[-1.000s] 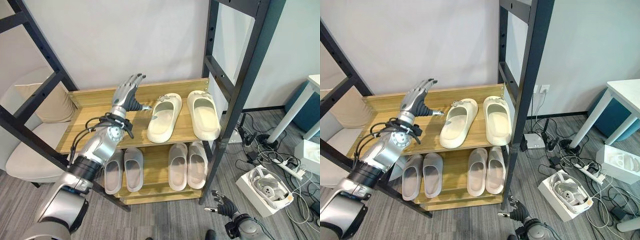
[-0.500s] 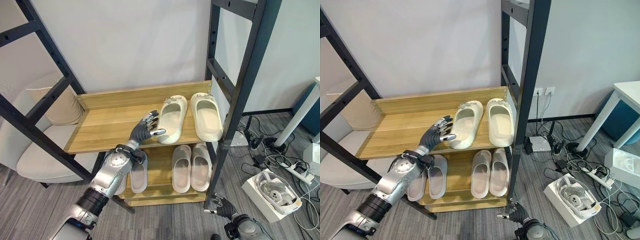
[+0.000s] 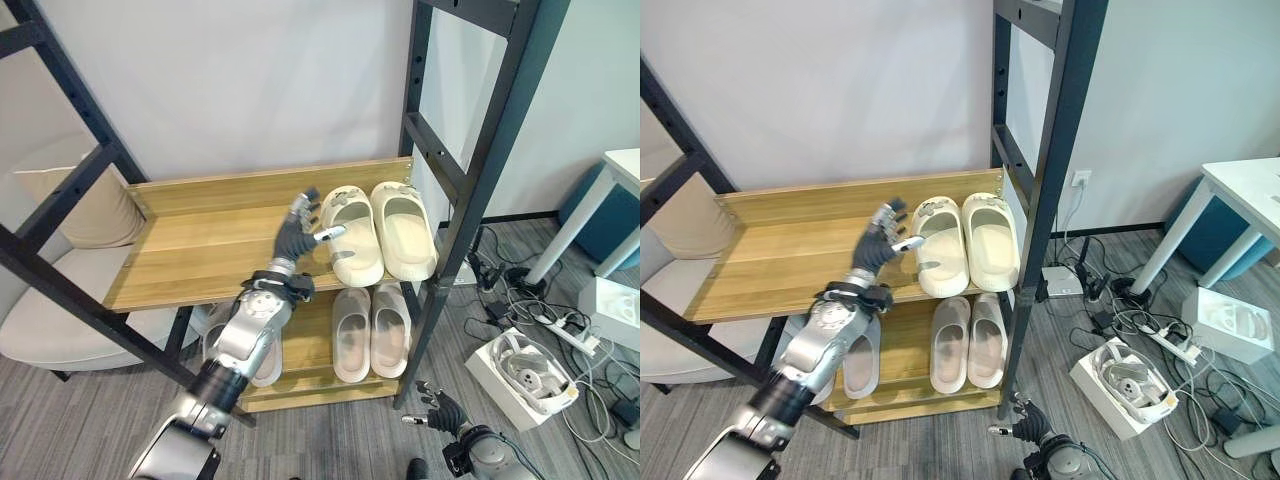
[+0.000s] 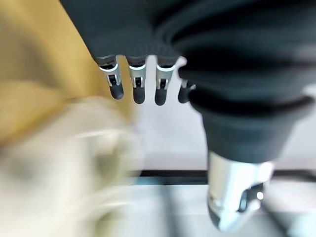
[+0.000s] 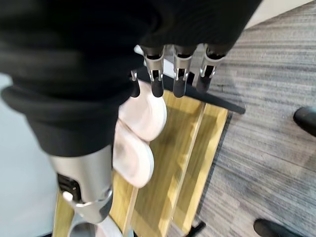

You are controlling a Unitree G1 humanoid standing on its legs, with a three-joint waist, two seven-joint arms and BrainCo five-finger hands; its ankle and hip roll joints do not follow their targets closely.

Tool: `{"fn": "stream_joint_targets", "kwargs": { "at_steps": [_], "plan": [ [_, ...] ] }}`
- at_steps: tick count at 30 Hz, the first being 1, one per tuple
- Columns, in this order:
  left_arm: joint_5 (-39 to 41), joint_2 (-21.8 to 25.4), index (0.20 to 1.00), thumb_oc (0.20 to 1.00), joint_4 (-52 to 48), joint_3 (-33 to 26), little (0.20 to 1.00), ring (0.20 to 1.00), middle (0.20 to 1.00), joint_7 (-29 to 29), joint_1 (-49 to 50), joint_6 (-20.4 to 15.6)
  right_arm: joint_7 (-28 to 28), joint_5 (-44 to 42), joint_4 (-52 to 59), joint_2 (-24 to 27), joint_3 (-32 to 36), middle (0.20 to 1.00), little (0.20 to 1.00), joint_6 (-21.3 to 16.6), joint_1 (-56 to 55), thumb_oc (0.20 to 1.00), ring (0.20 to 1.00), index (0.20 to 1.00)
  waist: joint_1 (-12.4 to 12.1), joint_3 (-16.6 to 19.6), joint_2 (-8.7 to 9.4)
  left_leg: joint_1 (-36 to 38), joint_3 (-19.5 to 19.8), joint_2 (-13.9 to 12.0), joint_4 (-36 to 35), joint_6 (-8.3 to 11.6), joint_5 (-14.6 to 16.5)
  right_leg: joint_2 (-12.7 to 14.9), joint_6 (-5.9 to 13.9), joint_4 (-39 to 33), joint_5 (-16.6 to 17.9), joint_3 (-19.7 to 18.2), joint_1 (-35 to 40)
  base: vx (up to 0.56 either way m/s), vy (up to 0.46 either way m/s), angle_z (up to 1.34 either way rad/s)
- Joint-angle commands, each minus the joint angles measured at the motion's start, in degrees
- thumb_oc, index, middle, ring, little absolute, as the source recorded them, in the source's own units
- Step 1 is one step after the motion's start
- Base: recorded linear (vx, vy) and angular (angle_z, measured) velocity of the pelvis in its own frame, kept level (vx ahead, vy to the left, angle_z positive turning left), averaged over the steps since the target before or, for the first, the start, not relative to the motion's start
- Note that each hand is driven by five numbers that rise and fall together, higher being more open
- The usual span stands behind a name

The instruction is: Arrange the slippers neatly on the shoe rack.

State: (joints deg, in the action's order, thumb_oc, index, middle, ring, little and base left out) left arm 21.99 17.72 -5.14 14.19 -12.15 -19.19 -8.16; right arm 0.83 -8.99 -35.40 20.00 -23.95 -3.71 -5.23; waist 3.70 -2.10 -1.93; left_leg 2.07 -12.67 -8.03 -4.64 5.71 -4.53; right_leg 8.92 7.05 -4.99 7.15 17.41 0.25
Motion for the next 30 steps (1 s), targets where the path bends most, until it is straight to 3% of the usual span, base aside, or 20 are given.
{"fn": "stream_joint_targets", "kwargs": {
  "at_steps": [1, 4, 6, 7, 12, 14, 17, 18, 21, 22, 25, 30],
  "plan": [
    [1.7, 2.4, 1.000, 1.000, -1.6, 0.6, 1.000, 1.000, 1.000, 5.2, -6.4, -7.9, 0.0, -1.2, 0.9, -3.4, -0.1, 1.000, 1.000, -3.8, 2.6, 1.000, 1.000, 1.000, -1.0, -0.3, 2.51, 0.1, 1.7, -0.2, -0.4, 1.20, 2.8, 1.7, 2.95, 0.0, -3.3, 2.0, 2.7, 0.00, 0.002, 0.12],
    [14.0, 4.2, 1.000, 1.000, -8.8, 2.1, 1.000, 1.000, 1.000, 18.7, -1.2, -6.7, -2.0, -1.7, 1.2, -4.3, 0.6, 1.000, 1.000, -4.0, 2.1, 1.000, 1.000, 1.000, -1.8, 0.0, 2.51, 0.2, 1.9, -0.1, -0.4, 1.27, 2.9, 1.8, 3.00, 0.0, -3.3, 2.4, 3.0, 0.01, 0.013, 0.09],
    [18.2, 6.2, 1.000, 1.000, -11.1, 5.2, 1.000, 1.000, 1.000, 25.2, 1.5, -4.1, -3.2, -1.7, 0.8, -4.5, 0.7, 1.000, 1.000, -4.1, 2.0, 1.000, 1.000, 1.000, -2.2, 0.0, 2.47, 0.1, 2.1, -0.1, -0.4, 1.18, 2.8, 1.8, 2.94, 0.0, -3.3, 2.5, 3.1, 0.00, 0.013, 0.07],
    [21.3, 9.3, 1.000, 1.000, -10.6, 8.9, 1.000, 1.000, 1.000, 30.1, 5.1, -0.7, -4.3, -1.2, 0.6, -4.3, 0.5, 1.000, 1.000, -4.2, 2.0, 1.000, 1.000, 1.000, -2.7, -0.1, 2.37, 0.5, 2.2, -0.1, -0.4, 1.10, 3.0, 1.7, 2.91, 0.0, -3.4, 2.6, 3.6, 0.01, 0.010, 0.05],
    [18.0, 16.8, 1.000, 1.000, -6.5, 14.8, 1.000, 1.000, 1.000, 35.0, 13.2, 2.7, -4.6, -1.1, -0.1, -3.4, 0.5, 1.000, 1.000, -4.4, 3.1, 1.000, 1.000, 1.000, -3.5, -0.2, 2.24, 0.1, 2.8, 0.1, -0.4, 0.69, 2.9, 1.8, 2.87, 0.0, -3.3, 2.9, 3.6, 0.00, 0.003, 0.01],
    [11.4, 18.7, 1.000, 1.000, -1.4, 17.0, 1.000, 1.000, 1.000, 35.5, 15.1, 1.9, -4.6, -1.5, -0.2, -2.9, 0.2, 1.000, 1.000, -4.7, 3.6, 1.000, 1.000, 1.000, -3.6, -0.2, 2.24, 0.1, 2.9, 0.2, -0.4, 0.61, 3.0, 1.9, 2.93, 0.1, -3.4, 2.8, 3.7, 0.00, 0.009, 0.02],
    [6.3, 18.0, 1.000, 1.000, 4.8, 17.4, 1.000, 1.000, 1.000, 34.1, 17.4, 0.9, -4.6, -2.0, 0.3, -2.6, 0.2, 1.000, 1.000, -4.8, 3.7, 1.000, 1.000, 1.000, -3.7, -0.3, 2.18, 0.2, 3.0, 0.2, -0.4, 0.54, 3.0, 1.9, 2.92, 0.1, -3.4, 2.8, 3.8, 0.00, 0.015, 0.03],
    [-0.1, 15.6, 1.000, 1.000, 13.1, 15.8, 1.000, 1.000, 1.000, 30.9, 20.9, 0.1, -4.3, -2.6, 1.8, -1.8, 0.7, 1.000, 1.000, -4.8, 3.1, 1.000, 1.000, 1.000, -3.9, -0.3, 2.25, 0.1, 3.3, 0.4, -0.4, 0.35, 2.9, 2.0, 2.86, 0.2, -3.5, 2.8, 3.7, -0.01, 0.029, 0.06],
    [-4.6, 7.5, 1.000, 1.000, 25.6, 9.4, 1.000, 1.000, 1.000, 23.1, 24.1, 1.4, -2.9, -2.2, 1.7, -2.0, 1.8, 1.000, 1.000, -3.9, 2.5, 1.000, 1.000, 1.000, -4.2, -0.3, 2.40, 0.0, 3.6, 0.6, -0.4, 0.07, 2.7, 2.0, 2.64, 0.3, -3.5, 3.0, 3.6, -0.01, 0.015, 0.06],
    [-4.6, 7.3, 1.000, 1.000, 25.9, 9.4, 1.000, 1.000, 1.000, 23.1, 24.0, 1.3, -2.9, -2.2, 1.7, -1.9, 1.8, 1.000, 1.000, -3.9, 2.6, 1.000, 1.000, 1.000, -4.1, -0.3, 2.34, -0.1, 3.7, 0.6, -0.4, 0.06, 2.7, 2.0, 2.64, 0.3, -3.5, 3.0, 3.6, -0.01, 0.001, 0.04],
    [-3.6, 0.3, 1.000, 1.000, 38.2, 3.8, 1.000, 1.000, 1.000, 15.9, 23.3, 1.8, -0.4, -1.6, 0.1, -2.9, 3.2, 1.000, 1.000, -3.3, 2.6, 1.000, 1.000, 1.000, -4.1, -0.3, 2.58, -0.3, 3.8, 0.7, -0.4, -0.14, 2.5, 2.0, 2.43, 0.3, -3.5, 2.8, 3.3, -0.01, 0.000, 0.02],
    [-6.5, -1.2, 1.000, 1.000, 43.1, 1.0, 1.000, 1.000, 1.000, 12.3, 22.3, 1.2, 1.2, -1.4, -0.7, -2.9, 4.6, 1.000, 1.000, -3.3, 2.1, 1.000, 1.000, 1.000, -3.9, -0.3, 2.83, -0.3, 3.7, 0.8, -0.4, -0.13, 2.5, 2.0, 2.42, 0.3, -3.5, 2.8, 3.3, 0.00, 0.000, 0.00]
  ]
}}
